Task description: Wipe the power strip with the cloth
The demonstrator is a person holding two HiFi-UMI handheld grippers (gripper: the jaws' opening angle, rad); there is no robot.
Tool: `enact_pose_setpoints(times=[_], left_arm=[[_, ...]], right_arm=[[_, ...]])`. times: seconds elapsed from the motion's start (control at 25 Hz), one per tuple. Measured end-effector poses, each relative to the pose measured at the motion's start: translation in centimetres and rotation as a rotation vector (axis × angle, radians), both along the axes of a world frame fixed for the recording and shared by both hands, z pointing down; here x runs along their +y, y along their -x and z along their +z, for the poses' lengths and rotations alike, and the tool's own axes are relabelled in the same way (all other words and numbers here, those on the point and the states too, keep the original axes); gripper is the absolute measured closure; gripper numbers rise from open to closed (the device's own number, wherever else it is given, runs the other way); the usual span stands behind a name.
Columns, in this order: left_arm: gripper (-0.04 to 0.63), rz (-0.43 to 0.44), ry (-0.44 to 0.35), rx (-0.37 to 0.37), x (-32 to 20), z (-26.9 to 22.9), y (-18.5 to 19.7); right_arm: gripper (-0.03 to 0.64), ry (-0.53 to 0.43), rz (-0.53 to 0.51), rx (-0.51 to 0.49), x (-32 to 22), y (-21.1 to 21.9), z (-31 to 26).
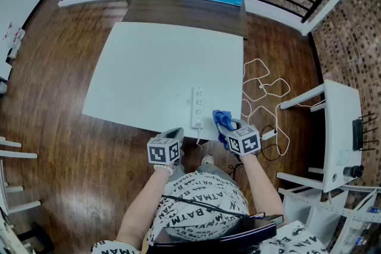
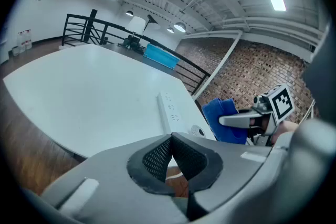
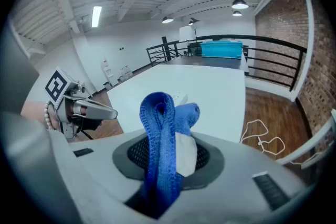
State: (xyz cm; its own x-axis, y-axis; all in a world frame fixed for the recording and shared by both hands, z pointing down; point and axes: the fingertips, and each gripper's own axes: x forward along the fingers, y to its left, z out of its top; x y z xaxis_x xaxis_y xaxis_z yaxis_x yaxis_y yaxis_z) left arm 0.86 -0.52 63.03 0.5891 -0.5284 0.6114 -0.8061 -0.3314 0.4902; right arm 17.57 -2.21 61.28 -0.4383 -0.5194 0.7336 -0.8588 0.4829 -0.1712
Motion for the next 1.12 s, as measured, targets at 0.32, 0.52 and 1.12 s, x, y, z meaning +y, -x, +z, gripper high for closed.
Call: enact_pose_setpoints(times=[0.32, 0.52, 1.12], left_arm=[[0.607, 0.044, 0.003, -0.018, -0.4, 0.8, -1.5], [0.607, 0.038, 0.011, -0.027, -0.5, 1.1, -1.3], [0.607, -0.028, 0.029, -0.035, -0.8, 1.6, 1.1]], right_arm=[[0.492, -0.035, -0.239, 0.116, -8.6, 2.3, 0.2], [0.492, -0.022, -0.331, 0.161, -12.8, 4.1, 1.0], [0.491, 0.027, -0.494, 0.337, -17.4, 6.7, 4.4]])
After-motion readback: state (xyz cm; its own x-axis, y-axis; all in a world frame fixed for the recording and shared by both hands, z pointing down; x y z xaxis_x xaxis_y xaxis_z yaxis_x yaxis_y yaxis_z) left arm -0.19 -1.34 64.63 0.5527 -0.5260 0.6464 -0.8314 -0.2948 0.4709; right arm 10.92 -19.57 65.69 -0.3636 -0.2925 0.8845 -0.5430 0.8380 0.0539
